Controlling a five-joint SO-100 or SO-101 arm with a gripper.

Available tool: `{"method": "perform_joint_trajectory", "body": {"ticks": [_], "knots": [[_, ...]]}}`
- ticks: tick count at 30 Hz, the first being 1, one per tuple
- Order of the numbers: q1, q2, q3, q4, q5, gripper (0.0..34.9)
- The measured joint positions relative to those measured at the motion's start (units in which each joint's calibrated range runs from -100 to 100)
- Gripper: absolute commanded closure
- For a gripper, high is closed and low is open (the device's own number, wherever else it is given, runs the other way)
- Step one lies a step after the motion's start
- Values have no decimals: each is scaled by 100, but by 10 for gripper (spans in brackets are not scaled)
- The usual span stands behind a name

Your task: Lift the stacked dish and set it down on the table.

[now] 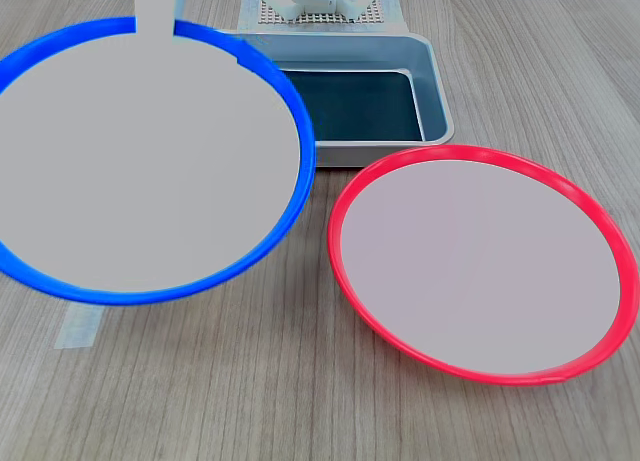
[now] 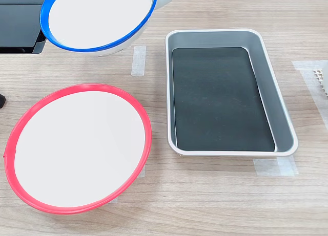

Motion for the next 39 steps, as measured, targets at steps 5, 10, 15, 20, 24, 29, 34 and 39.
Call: {"method": "perform_joint_trajectory", "body": {"ticks": [5, 10, 15, 20, 24, 29, 34, 39], "knots": [[71, 614, 0, -269, 20, 349], [133, 1083, -27, -473, 39, 349], [97, 1296, -181, -587, 34, 349], [62, 1560, -490, -604, 15, 349], [44, 1620, -508, -661, 20, 349], [44, 1620, -272, -742, 68, 349], [44, 1577, 227, -946, 181, 294], [35, 1364, 535, -971, 230, 209]]}}
